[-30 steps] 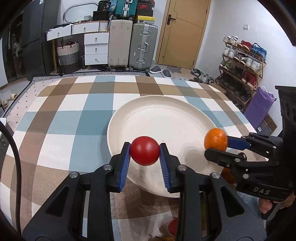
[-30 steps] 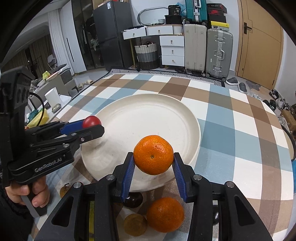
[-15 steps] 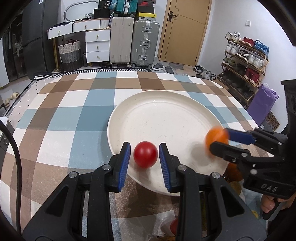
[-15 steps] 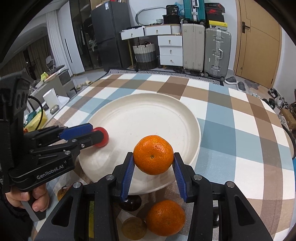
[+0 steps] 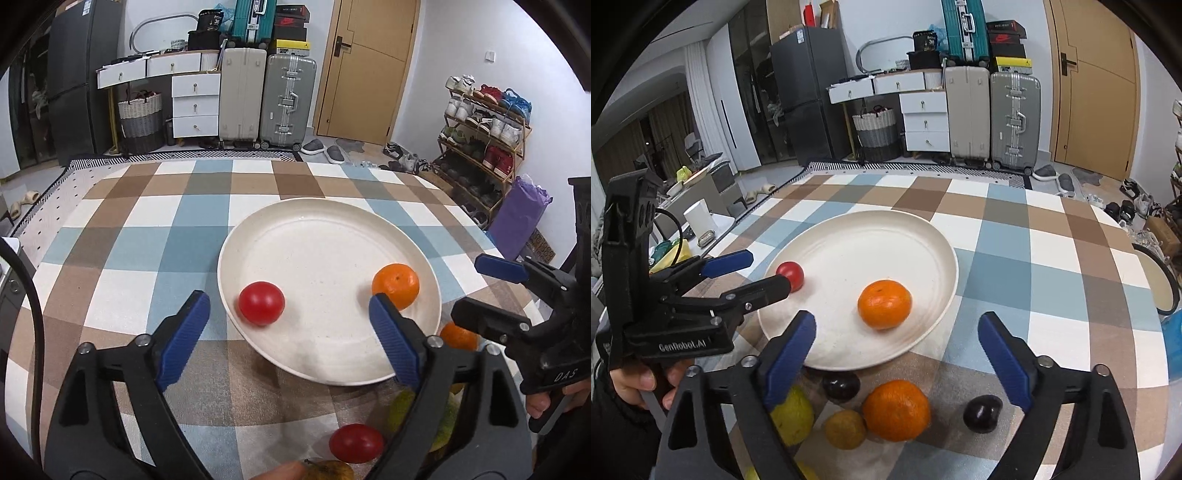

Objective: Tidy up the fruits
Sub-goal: 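Open the left gripper to drop the tomato while the right releases the orange onto the plate, then withdraw both open grippers from the plate toward the remaining fruits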

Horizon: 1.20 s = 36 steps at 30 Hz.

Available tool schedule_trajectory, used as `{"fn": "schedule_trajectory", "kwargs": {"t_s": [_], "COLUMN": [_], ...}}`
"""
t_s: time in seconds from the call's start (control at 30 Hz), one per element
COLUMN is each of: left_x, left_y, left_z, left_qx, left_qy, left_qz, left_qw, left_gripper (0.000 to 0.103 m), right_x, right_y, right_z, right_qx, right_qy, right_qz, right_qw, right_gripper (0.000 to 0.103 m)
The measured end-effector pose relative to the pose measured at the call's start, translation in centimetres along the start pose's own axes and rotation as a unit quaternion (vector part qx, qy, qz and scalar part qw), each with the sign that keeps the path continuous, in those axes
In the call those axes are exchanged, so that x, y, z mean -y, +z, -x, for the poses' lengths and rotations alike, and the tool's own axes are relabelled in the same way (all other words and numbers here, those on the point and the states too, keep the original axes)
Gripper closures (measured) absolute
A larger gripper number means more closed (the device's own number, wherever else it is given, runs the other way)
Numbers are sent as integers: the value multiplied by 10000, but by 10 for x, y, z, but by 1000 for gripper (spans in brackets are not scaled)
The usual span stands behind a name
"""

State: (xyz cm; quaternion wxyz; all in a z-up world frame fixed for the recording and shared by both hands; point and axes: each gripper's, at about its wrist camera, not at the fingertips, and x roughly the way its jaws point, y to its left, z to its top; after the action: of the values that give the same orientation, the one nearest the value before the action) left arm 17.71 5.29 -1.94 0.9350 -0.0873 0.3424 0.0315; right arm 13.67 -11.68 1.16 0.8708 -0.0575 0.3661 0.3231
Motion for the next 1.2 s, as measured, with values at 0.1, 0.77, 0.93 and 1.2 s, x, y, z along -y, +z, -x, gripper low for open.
{"fn": "schedule_trajectory", "kwargs": {"t_s": [0.1, 0.77, 0.93, 1.2], "left_x": [2, 17, 16, 19], "left_y": [-2, -32, -39, -54], "left_z": [6, 53, 68, 87], "left_qx": [76, 352, 411, 421], "left_qy": [49, 67, 99, 151], "left_qz": [-22, -193, -154, -255], "left_qw": [10000, 9992, 9990, 9987], "left_gripper": [1, 1, 1, 1], "right_x": [0, 1, 2, 6], "right_y": [-4, -21, -24, -38], "right_z": [5, 42, 48, 57], "right_qx": [54, 441, 448, 417], "right_qy": [46, -12, -91, -326], "right_qz": [3, 132, 118, 137], "right_qw": [10000, 9989, 9989, 9985], "right_gripper": [0, 0, 0, 0]}}
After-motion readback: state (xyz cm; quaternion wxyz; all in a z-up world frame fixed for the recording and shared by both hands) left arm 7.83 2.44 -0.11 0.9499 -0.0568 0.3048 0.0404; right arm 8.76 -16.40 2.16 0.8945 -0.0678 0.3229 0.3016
